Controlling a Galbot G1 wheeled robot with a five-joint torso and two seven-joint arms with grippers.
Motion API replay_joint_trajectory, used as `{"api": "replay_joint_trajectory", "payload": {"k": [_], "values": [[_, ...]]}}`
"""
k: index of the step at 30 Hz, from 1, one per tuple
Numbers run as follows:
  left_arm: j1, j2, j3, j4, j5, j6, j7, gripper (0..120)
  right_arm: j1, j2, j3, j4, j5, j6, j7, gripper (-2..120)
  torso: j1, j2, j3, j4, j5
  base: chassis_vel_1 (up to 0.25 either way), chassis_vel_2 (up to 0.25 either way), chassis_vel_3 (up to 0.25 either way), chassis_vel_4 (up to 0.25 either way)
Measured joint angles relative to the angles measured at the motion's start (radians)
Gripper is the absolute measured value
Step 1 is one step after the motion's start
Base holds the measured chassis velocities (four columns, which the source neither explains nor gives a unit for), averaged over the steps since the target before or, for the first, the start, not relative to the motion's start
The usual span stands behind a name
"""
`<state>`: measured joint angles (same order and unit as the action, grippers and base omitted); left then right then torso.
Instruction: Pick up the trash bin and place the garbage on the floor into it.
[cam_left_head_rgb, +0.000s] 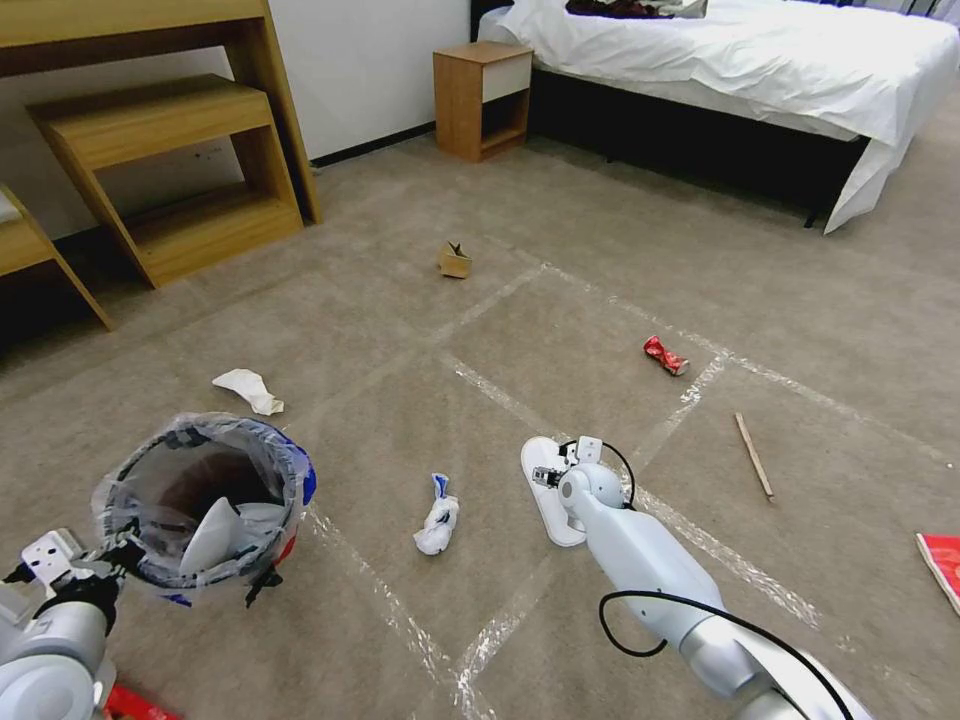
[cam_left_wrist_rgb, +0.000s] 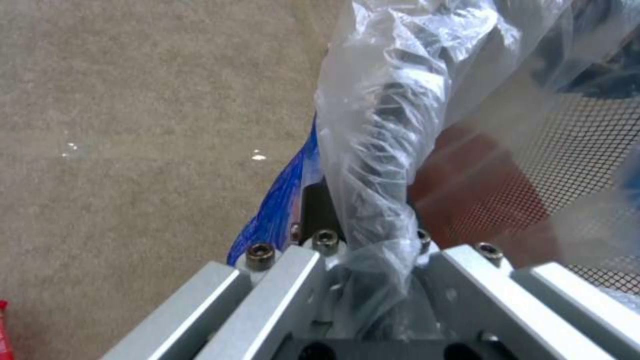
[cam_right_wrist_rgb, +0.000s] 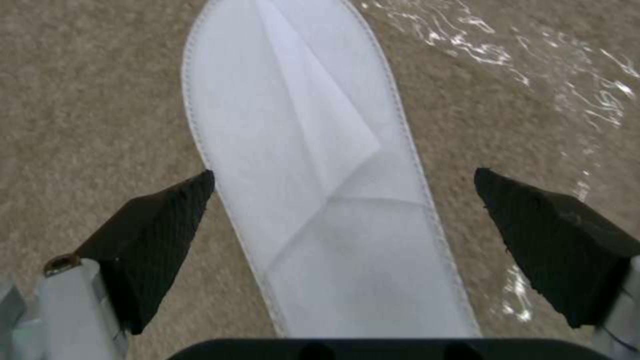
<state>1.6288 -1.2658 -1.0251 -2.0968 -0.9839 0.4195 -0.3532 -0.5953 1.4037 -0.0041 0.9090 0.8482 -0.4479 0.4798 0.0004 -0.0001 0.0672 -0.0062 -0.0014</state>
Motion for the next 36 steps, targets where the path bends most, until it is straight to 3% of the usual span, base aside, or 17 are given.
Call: {"api": "replay_joint_trajectory", "payload": {"k": [20,27,36], "values": [[0.011,-0.008,0.003,-0.015,0.002,-0.011,0.003,1,0.019,0.043,0.003,-0.106,-0.075,0.038,-0.050,90,0.000,0.000,0.000,0.0000,0.0001,0.000,0.000,0.000,0.000],[0.011,-0.009,0.004,-0.017,0.002,-0.013,0.004,1,0.019,0.051,0.009,-0.137,-0.106,0.052,-0.072,57,0.000,0.000,0.000,-0.0001,0.0001,0.000,0.000,0.000,0.000],[0.005,-0.014,0.015,-0.014,0.007,-0.017,0.007,1,0.015,0.063,0.011,-0.166,-0.144,0.083,-0.102,33,0.000,0.000,0.000,-0.0003,-0.0002,0.000,0.000,0.000,0.000]]}}
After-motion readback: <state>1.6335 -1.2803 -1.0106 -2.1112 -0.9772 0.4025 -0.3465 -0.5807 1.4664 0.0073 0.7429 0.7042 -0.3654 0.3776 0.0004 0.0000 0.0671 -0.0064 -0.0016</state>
